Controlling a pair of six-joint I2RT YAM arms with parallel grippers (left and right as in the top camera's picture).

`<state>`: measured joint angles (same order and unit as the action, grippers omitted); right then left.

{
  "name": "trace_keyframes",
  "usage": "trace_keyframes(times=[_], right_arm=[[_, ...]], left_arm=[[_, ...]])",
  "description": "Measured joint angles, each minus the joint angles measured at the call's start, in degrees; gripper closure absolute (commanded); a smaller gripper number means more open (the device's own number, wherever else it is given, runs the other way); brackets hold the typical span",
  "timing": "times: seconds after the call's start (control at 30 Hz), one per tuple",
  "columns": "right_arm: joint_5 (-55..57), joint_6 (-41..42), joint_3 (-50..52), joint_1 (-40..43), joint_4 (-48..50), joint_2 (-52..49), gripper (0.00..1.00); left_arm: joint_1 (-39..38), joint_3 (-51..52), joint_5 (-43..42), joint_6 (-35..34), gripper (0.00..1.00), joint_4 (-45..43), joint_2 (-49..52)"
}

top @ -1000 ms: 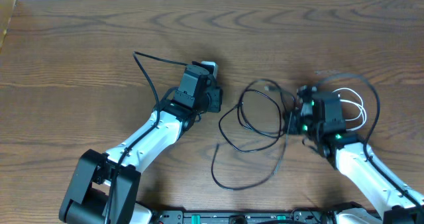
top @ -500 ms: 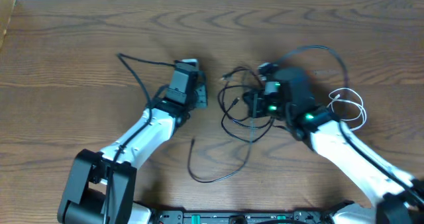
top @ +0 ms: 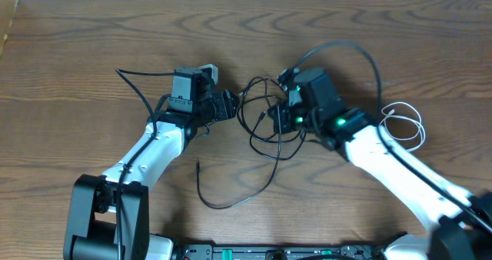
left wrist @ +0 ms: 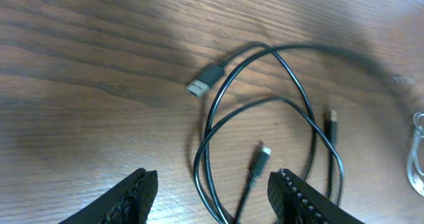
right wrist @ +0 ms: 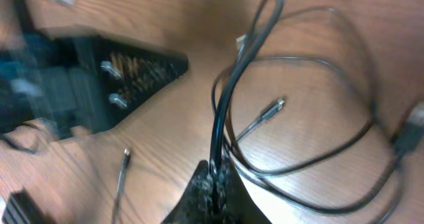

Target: Untangle cables

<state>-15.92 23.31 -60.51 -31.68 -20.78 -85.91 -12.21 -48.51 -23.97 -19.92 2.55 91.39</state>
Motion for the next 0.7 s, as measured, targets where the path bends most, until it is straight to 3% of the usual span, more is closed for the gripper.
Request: trace_keyframes(times=[0.33, 0.7], right_arm=[[16.15, -9.99, -6.32, 0.79, -5.27, 15.85, 0.99], [22.10, -17.73, -6.32, 0.81, 3.26, 29.35, 0.99]], left_arm=[[0.00, 0.00, -1.66, 0.00, 0.39, -0.02, 0.00], [0.00, 0.00, -1.66, 0.00, 0.38, -0.02, 0.00]])
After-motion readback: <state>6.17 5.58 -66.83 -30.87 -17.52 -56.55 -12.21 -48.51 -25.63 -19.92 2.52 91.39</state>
